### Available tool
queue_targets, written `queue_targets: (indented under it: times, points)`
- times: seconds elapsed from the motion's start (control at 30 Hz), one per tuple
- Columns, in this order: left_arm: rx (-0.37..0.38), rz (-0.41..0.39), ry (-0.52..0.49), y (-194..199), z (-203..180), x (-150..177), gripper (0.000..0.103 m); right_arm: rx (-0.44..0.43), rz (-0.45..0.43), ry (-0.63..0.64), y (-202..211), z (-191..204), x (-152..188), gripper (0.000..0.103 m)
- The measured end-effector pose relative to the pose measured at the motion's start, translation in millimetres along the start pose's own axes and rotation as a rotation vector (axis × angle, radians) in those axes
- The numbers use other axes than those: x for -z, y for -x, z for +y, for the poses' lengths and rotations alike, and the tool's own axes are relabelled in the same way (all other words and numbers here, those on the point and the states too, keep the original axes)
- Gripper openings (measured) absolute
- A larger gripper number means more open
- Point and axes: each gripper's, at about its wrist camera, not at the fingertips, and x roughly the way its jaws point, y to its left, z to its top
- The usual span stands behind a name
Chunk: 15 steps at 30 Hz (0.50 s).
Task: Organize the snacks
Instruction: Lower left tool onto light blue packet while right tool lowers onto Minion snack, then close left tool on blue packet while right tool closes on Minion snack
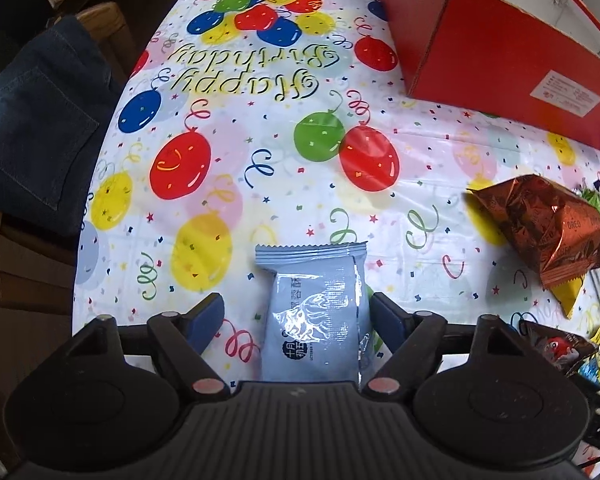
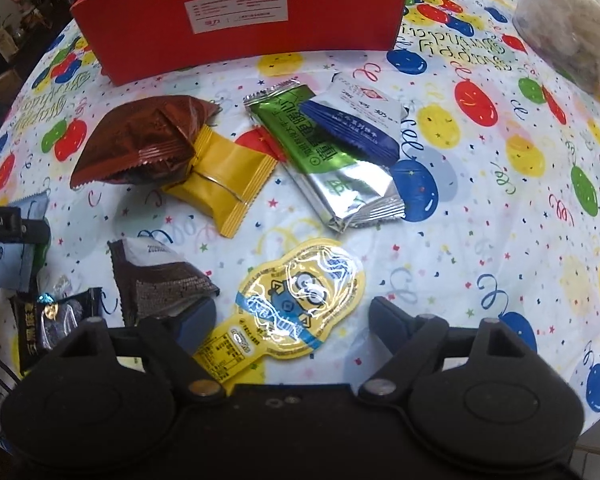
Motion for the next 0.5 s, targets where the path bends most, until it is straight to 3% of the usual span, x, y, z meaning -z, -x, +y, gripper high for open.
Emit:
queue_targets:
  times: [0.27, 0.5]
  points:
    - [0.008, -0.016, 0.000, 3.9, 1.6, 2.6, 0.065, 0.003, -0.032, 0.018, 7.6, -9.4, 6.0, 0.060]
    - [0.012, -0.035, -0.005, 7.5, 4.0, 5.8, 0.051, -0.039, -0.050, -0.003, 13.2, -24.8, 10.7, 0.050]
